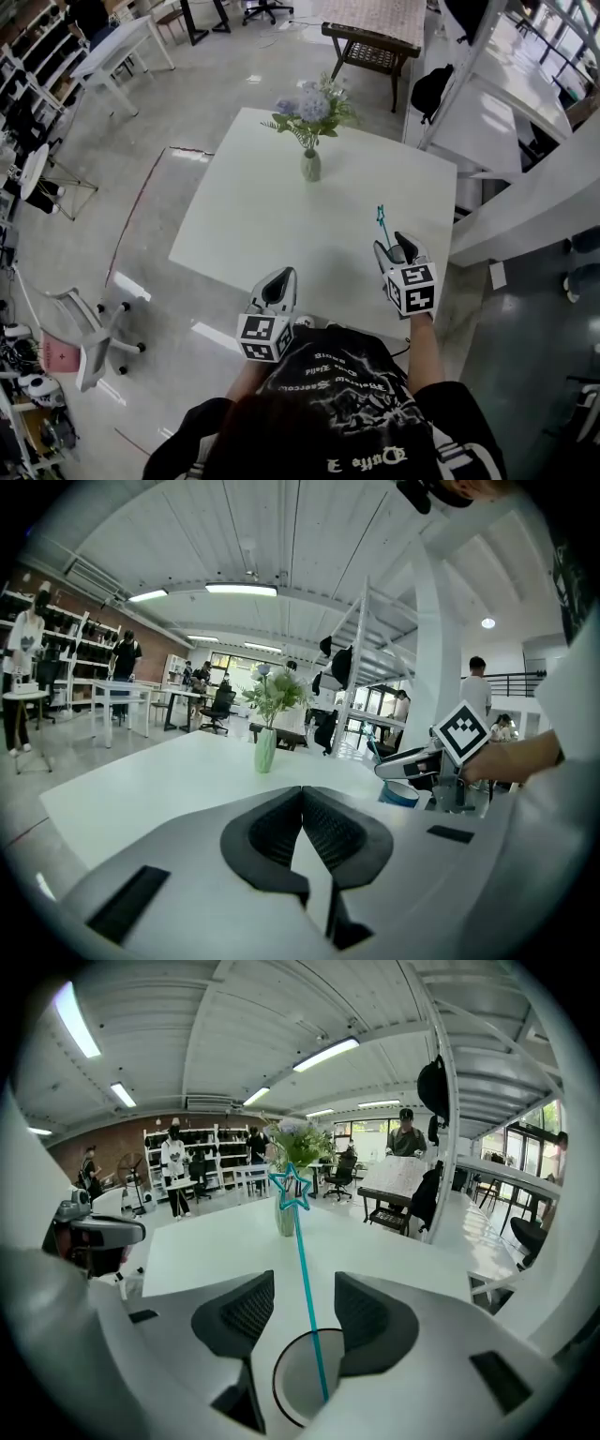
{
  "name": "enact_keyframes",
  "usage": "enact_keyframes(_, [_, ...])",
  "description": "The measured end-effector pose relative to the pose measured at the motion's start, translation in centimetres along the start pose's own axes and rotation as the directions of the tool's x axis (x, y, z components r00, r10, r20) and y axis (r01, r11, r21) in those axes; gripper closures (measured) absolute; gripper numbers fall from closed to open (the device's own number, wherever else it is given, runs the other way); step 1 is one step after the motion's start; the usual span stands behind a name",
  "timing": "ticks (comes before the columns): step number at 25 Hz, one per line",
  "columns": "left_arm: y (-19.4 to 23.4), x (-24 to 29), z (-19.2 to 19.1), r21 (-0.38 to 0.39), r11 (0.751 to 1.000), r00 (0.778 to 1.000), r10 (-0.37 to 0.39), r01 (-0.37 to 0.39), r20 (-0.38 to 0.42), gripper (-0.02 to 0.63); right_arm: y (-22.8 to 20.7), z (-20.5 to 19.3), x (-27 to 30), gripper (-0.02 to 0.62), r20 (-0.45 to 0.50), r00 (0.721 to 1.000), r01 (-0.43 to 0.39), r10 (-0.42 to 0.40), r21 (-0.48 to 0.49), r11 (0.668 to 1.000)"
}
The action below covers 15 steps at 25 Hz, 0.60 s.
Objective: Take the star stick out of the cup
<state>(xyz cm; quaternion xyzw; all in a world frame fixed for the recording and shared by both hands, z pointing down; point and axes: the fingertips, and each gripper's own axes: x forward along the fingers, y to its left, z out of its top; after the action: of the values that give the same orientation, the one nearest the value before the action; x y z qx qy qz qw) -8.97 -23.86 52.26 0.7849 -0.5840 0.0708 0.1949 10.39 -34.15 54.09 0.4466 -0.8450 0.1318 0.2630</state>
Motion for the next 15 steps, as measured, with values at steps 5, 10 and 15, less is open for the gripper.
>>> enact_keyframes(5, [0.24,0.11,0.05,0.0,1.0,1.0,0.001,-0.001,0.001,0.586,-0.07,-0.33,0.38,0.445,-0.026,1.0,0.011,-0.011,-0.013,1.0])
enact_keyframes(10, [0.67,0.13,0.06,-0.005,1.0,1.0,0.007,-0.007,0.002,0.586,-0.34,-0.37,0.54,0.54,-0.032,0.999,0.035,-0.036,-0.025,0.999])
enact_keyframes(15, [0.89,0.32,0.02,-0.006,1.0,1.0,0.004,-0.004,-0.001,0.586,-0.44,-0.29,0.65,0.577,-0.037,0.998,0.05,-0.052,-0.04,0.998])
